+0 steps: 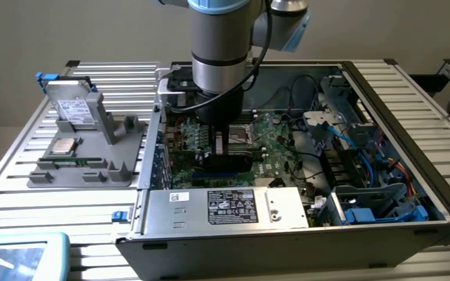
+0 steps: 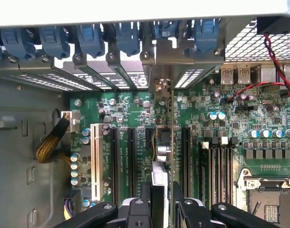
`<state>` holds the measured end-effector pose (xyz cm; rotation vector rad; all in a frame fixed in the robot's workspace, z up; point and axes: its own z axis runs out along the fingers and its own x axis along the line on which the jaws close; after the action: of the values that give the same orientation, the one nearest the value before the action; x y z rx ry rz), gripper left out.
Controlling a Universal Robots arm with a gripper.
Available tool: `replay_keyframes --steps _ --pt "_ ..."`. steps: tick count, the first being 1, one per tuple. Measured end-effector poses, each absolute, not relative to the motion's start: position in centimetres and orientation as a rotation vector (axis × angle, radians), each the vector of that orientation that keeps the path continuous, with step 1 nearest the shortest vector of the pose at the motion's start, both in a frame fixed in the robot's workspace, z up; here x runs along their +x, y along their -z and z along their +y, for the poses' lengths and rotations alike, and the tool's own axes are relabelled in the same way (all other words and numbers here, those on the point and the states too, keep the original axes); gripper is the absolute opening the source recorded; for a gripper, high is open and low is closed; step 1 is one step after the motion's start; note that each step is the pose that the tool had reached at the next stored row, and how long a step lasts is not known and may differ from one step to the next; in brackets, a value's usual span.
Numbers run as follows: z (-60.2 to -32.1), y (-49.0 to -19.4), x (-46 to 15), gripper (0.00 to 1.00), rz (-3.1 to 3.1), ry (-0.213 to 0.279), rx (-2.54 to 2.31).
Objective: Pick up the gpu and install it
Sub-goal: 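Insert the gpu into the slot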
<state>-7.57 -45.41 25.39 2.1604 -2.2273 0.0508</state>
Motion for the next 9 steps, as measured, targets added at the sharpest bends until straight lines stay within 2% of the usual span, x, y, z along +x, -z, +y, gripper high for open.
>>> replay_keyframes --steps 9 --pt "-45.34 -25.17 -7.59 0.27 -2.227 -0.045 2.160"
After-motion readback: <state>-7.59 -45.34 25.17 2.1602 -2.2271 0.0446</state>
